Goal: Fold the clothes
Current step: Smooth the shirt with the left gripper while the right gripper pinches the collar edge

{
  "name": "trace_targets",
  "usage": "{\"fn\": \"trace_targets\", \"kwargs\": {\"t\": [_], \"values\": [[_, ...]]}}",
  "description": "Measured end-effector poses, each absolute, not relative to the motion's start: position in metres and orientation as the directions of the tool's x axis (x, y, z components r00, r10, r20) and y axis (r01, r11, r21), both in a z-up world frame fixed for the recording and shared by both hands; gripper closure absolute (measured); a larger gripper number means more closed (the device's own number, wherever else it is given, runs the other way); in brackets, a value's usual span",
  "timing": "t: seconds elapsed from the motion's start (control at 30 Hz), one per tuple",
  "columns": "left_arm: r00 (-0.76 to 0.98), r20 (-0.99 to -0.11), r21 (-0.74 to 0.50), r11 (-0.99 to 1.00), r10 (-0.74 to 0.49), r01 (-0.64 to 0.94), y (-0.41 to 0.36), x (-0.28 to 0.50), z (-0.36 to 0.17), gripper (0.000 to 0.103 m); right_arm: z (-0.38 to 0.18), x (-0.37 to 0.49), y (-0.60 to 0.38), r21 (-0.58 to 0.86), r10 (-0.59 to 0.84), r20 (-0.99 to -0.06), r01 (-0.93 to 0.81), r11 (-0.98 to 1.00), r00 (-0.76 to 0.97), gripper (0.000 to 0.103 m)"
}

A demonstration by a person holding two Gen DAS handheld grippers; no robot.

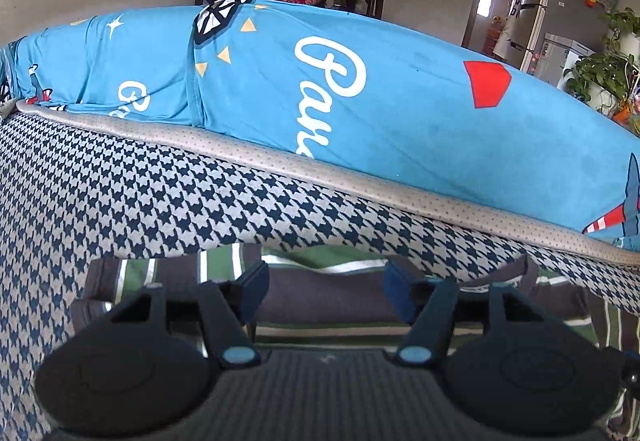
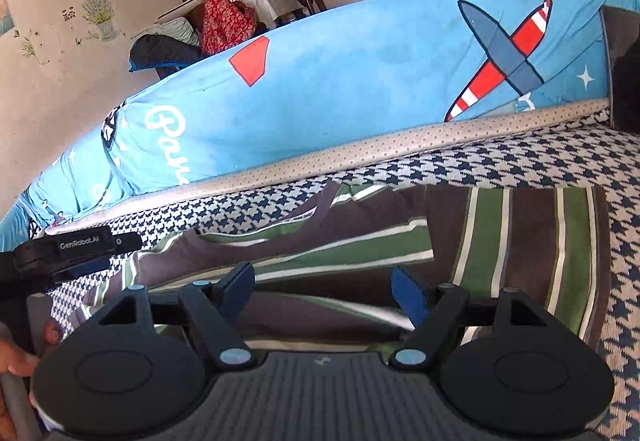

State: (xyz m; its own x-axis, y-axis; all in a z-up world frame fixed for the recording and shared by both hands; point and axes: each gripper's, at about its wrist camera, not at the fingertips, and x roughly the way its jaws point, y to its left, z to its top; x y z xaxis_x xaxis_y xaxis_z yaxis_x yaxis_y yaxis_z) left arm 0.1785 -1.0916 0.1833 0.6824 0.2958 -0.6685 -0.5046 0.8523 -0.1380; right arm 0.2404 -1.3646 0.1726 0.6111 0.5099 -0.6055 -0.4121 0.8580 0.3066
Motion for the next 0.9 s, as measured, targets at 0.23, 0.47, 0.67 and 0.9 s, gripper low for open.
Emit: {"fn": "trace_targets", "kwargs": {"t": [0.23,0.47,0.67,0.9], "values": [[0.653,-0.711,-0.196,0.819,0.261,-0.540,-1.092,0.187,0.179,0.034,0.166,0.268,-1.357,0.277,0.507,-0.592,-0.432,0.858,0.627,0.028],[0.629,-0.736,-0.193,0.814,0.250,-0.549,-1.096,0.186,0.175,0.030,0.162,0.290,-1.343,0.229,0.517,-0.578,-0.483,0.845,0.631,0.028],[0.611,-0.750,-0.200,0.793,0.255,-0.576,-1.089,0.184,0.172,0.027,0.156,0.307,-1.329,0.198,0.515,-0.584,-0.505,0.840,0.627,0.028],[0.598,-0.765,-0.211,0.784,0.240,-0.584,-1.084,0.183,0.169,0.027,0.153,0.323,-1.305,0.085,0.488,-0.599,-0.555,0.827,0.635,0.028]]}}
